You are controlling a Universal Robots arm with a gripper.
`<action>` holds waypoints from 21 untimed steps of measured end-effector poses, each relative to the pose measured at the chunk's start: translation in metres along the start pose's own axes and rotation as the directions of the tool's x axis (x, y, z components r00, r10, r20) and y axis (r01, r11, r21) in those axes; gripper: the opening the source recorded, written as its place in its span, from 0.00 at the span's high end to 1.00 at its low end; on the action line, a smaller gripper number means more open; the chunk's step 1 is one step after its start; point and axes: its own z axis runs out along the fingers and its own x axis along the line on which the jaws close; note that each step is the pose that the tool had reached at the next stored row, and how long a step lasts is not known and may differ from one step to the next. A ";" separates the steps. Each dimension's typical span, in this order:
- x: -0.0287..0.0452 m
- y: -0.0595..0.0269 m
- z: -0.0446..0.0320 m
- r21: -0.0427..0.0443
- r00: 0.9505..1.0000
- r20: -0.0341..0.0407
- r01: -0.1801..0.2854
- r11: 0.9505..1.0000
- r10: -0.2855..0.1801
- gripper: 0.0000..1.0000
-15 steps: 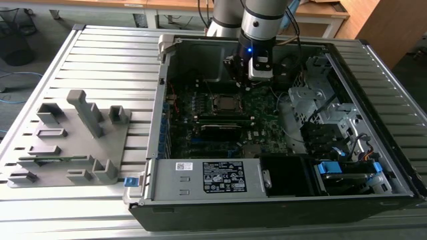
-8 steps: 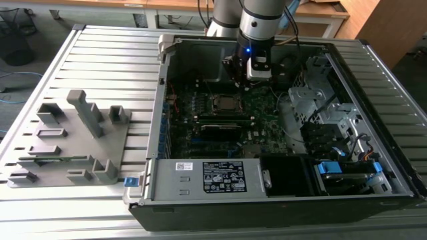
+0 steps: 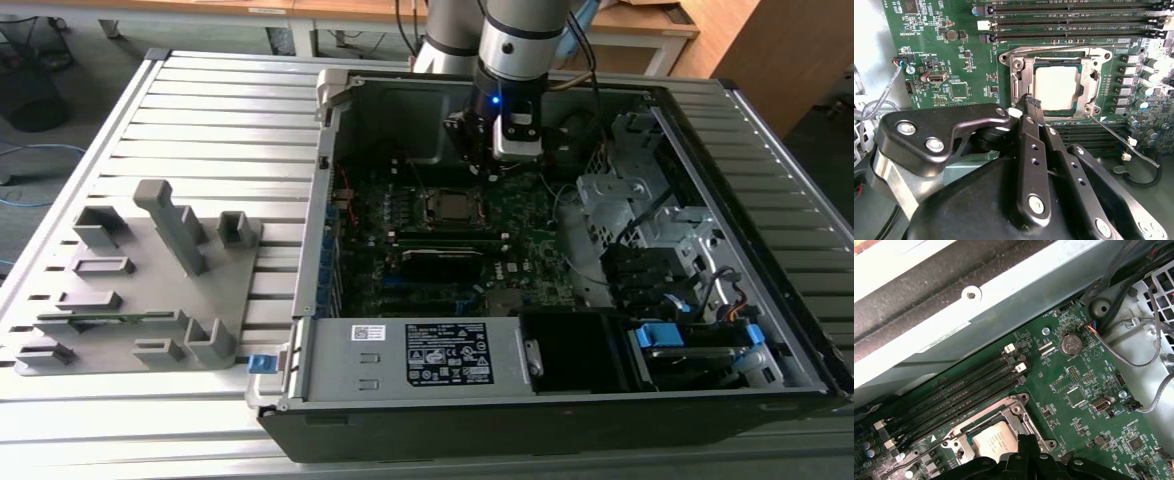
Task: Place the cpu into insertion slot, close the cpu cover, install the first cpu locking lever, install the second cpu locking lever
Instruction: 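Close the cpu cover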
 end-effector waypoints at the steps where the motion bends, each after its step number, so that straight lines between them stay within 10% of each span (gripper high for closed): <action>1: 0.0001 0.0000 0.0000 0.000 1.000 0.000 0.005 1.000 -0.005 0.89; 8: 0.0002 -0.0002 0.0001 0.000 0.995 0.002 0.102 0.995 -0.102 0.89; 12: 0.0002 -0.0002 0.0002 0.000 0.982 0.004 0.191 0.982 -0.191 0.89; 21: 0.0005 -0.0003 0.0004 0.000 0.980 0.004 0.198 0.980 -0.198 0.89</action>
